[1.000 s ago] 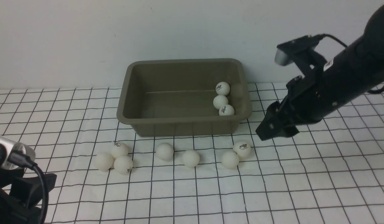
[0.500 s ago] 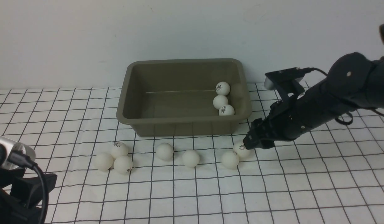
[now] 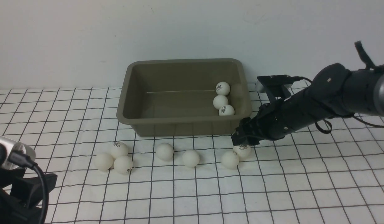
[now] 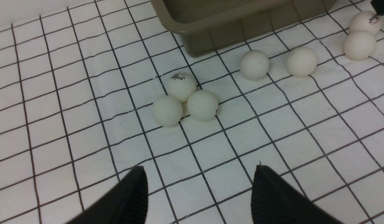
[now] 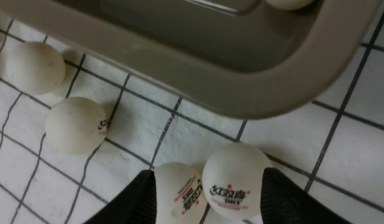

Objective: Put the table tennis balls into the box on the white checkered tablecloth.
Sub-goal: 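Reach for and grasp a ping pong ball on the table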

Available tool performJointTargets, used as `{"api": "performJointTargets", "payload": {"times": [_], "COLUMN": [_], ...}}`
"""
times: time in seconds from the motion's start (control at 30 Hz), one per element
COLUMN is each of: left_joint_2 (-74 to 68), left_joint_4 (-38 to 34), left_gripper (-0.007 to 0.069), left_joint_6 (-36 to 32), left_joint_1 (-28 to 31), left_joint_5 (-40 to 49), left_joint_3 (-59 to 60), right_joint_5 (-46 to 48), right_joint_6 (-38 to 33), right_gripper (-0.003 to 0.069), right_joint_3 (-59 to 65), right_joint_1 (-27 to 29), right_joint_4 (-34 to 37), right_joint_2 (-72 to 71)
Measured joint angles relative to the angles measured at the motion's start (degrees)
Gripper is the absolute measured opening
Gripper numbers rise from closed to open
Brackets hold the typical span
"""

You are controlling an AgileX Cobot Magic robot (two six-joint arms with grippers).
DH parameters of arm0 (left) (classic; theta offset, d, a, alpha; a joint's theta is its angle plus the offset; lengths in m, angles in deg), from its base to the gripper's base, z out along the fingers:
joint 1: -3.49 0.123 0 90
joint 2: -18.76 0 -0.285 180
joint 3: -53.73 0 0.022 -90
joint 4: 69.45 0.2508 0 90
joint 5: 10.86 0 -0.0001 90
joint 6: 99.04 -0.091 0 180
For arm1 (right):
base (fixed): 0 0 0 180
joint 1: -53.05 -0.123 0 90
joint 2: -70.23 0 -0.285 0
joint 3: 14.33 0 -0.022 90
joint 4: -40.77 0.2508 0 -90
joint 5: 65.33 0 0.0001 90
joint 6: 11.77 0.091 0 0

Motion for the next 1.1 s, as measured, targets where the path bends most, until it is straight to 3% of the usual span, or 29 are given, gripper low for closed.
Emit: {"api": "performJointTargets", "payload": {"times": [1.1], "left_joint_2": [0.0], "left_joint_4": [-0.1], "left_gripper": [0.0405], "left_joint_6": [0.0], "left_joint_1": [0.0], "left_joint_5": [0.0], "left_joint_3": [0.0], "right_joint_5": [-1.5], "right_joint_6": [1.2], "right_gripper": [0.0407], "right_joint_3": [-1.2], "right_joint_1": [0.0], "right_joint_4": [-1.4], "right_joint_2": [5.1]}}
